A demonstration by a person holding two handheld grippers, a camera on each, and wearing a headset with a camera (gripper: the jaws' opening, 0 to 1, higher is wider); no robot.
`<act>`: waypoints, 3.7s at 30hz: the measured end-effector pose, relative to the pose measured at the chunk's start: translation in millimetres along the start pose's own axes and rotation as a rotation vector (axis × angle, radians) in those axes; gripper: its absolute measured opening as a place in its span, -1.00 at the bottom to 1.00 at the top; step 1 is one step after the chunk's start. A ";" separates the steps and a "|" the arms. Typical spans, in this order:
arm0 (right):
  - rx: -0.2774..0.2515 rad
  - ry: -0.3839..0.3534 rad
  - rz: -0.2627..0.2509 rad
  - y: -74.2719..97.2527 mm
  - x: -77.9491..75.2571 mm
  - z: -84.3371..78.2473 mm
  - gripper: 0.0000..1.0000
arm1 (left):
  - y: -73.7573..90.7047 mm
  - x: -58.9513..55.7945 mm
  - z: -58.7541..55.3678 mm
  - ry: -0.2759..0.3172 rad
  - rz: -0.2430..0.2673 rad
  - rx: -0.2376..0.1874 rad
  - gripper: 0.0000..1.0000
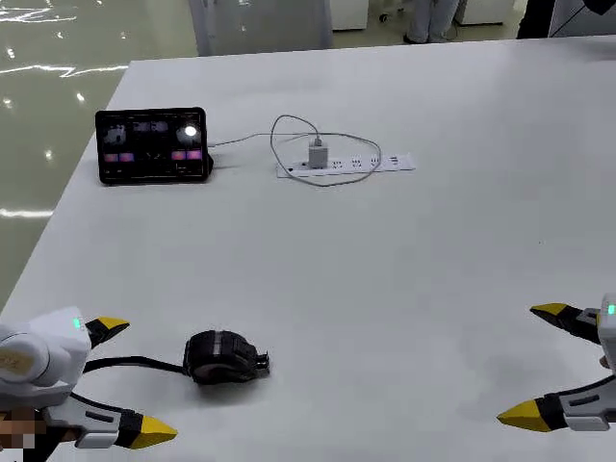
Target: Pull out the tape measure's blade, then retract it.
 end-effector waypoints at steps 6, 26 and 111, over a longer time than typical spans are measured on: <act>0.015 0.050 0.028 -11.0 1.1 10.6 0.99 | -12.4 -2.6 9.7 -0.064 -0.046 0.038 0.98; 0.026 0.183 0.150 -58.4 6.1 50.5 0.99 | -38.9 -4.3 29.3 -0.240 -0.136 0.129 0.88; 0.047 0.400 0.394 -248.6 112.1 136.0 -0.11 | -87.2 -13.3 26.0 -0.371 -0.181 0.201 -0.35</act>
Point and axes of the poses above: the centre of the closed fingertips' face, and the gripper's own axes: y roughly backward along the fingers, x roughly to its left, z roughly out of its top, the point moved 1 cm from there along y, roughly backward along the fingers, and after that the axes turned 2 degrees about z, right-handed, at the moved point
